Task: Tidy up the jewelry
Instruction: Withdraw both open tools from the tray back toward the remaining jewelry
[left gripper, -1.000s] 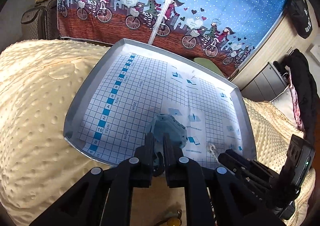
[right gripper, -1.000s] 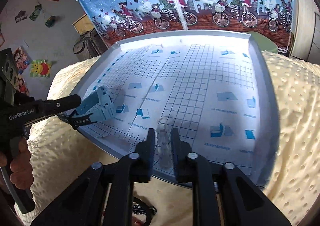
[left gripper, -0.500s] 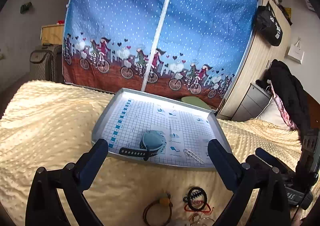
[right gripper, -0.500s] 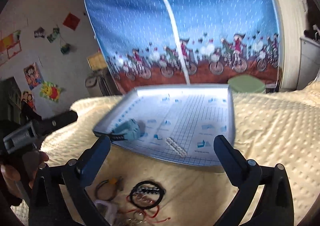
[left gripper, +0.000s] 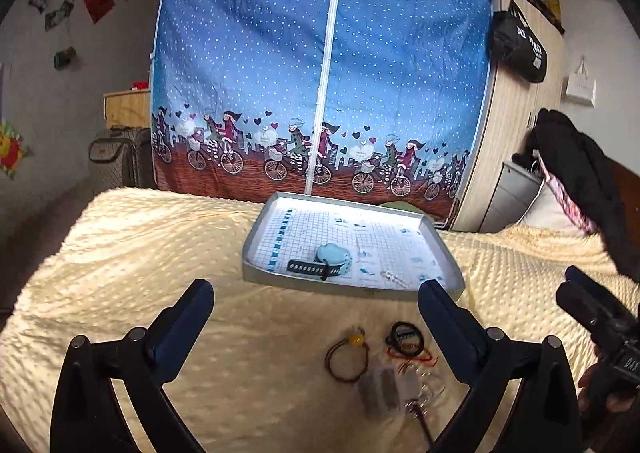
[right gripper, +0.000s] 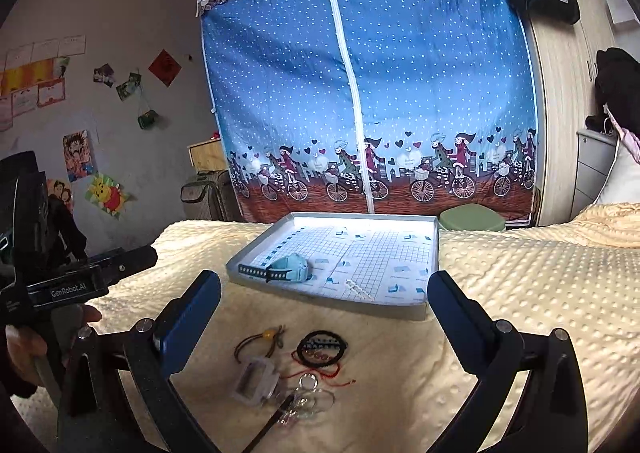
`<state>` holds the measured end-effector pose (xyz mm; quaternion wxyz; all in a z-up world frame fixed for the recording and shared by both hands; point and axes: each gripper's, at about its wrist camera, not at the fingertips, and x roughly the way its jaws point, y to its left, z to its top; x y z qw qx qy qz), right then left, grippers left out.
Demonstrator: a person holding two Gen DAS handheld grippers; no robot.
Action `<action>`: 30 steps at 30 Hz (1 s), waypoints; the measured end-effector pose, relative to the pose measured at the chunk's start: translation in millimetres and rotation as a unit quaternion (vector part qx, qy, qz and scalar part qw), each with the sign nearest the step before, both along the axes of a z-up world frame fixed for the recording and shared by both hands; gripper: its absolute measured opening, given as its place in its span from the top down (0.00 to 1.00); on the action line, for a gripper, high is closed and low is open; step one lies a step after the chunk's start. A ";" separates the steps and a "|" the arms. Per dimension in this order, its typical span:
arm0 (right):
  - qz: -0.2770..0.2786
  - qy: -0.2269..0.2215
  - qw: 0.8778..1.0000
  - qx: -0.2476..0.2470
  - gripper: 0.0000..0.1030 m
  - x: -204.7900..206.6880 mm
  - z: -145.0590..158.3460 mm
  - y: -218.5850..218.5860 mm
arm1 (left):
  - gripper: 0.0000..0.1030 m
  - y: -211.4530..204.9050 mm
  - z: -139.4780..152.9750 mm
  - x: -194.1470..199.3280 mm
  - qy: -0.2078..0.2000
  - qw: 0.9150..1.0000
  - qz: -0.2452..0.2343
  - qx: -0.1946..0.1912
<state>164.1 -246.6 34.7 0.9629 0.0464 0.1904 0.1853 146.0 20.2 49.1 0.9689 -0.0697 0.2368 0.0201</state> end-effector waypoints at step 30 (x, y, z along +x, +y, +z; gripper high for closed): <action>0.027 0.165 0.982 -0.088 0.02 -59.9 -83.5 16.5 | 0.00 16.7 -65.3 -63.5 0.154 0.987 -0.037 0.031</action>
